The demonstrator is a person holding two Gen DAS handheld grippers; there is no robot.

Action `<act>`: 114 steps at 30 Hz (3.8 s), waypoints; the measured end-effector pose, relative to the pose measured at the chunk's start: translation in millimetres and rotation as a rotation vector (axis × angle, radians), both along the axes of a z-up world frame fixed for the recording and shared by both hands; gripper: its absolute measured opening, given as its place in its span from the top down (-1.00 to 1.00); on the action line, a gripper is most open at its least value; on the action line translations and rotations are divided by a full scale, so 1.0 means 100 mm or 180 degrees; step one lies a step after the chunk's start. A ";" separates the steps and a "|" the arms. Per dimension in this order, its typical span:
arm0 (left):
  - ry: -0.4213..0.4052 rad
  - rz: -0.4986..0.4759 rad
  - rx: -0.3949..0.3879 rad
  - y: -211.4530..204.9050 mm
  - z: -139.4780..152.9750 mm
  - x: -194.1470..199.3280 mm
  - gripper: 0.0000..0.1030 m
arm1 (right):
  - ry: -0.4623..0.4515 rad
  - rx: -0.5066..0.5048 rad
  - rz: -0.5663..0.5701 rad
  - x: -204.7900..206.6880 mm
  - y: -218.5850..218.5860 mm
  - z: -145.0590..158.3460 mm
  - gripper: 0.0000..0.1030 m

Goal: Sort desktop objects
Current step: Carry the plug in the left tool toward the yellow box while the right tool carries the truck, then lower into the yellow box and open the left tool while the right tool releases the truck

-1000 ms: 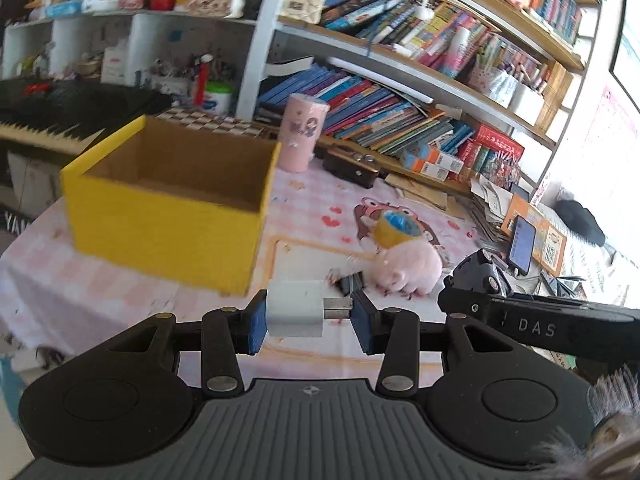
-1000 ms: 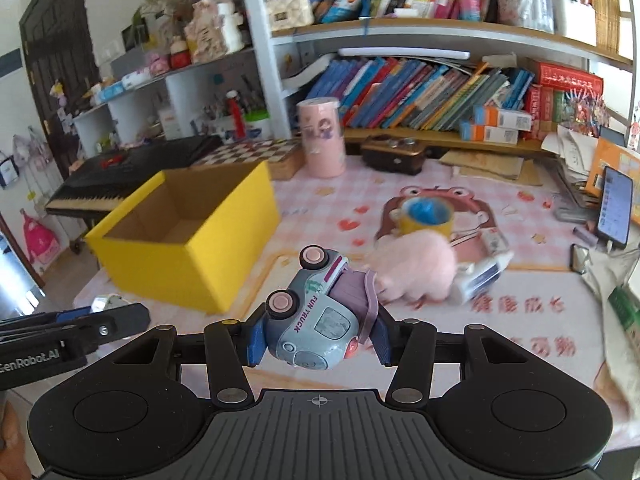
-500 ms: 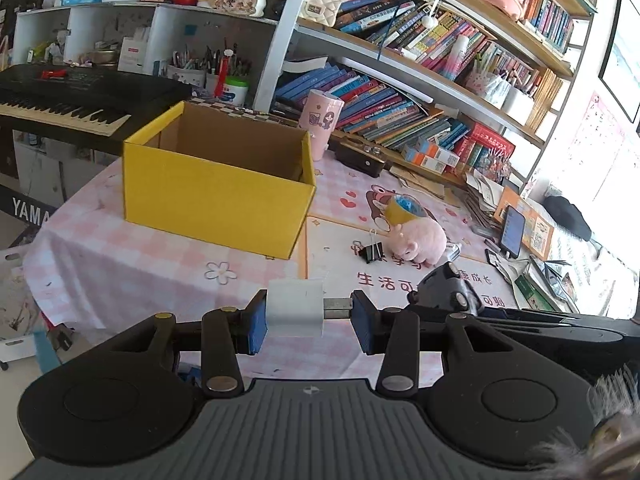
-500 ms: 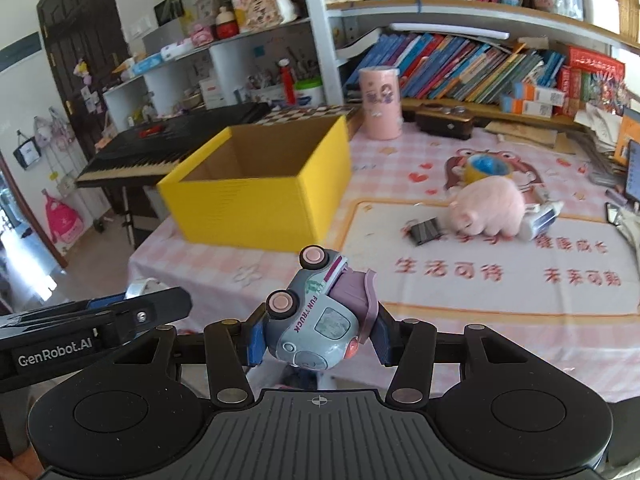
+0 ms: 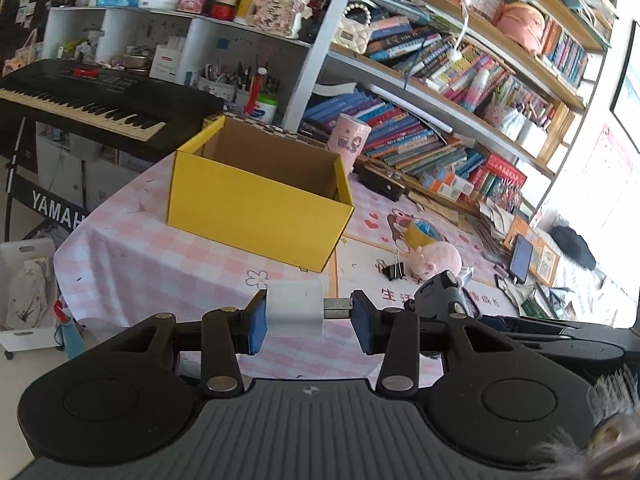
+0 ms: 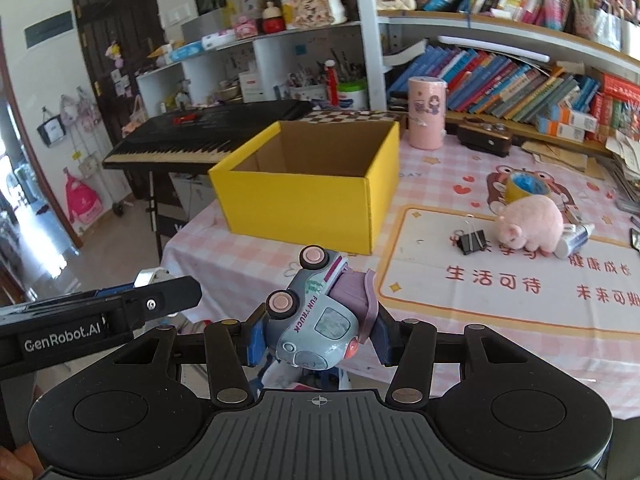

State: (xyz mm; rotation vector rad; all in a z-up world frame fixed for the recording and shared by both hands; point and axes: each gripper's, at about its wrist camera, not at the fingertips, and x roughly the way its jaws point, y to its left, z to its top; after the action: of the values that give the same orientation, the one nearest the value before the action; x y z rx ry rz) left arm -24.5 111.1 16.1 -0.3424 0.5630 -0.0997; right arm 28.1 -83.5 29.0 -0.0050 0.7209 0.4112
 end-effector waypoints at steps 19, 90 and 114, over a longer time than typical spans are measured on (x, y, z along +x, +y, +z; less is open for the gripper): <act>-0.0006 -0.0013 -0.0044 0.17 -0.01 -0.04 0.21 | -0.0031 -0.0046 0.0054 -0.07 0.22 0.05 0.02; 0.0737 0.0067 0.0685 0.21 -0.15 3.63 0.21 | -0.0113 -0.0622 0.1295 3.05 0.79 -0.46 0.02; 0.1406 -0.0097 0.0894 0.07 -0.59 4.22 -0.19 | -0.0088 -0.1901 0.2049 3.36 1.14 -0.87 0.00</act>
State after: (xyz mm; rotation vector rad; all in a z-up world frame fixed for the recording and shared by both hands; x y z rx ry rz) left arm 397.3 118.4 -42.8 -0.0785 1.0072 0.0284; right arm 364.6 30.2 -57.7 -0.8210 0.7845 0.7909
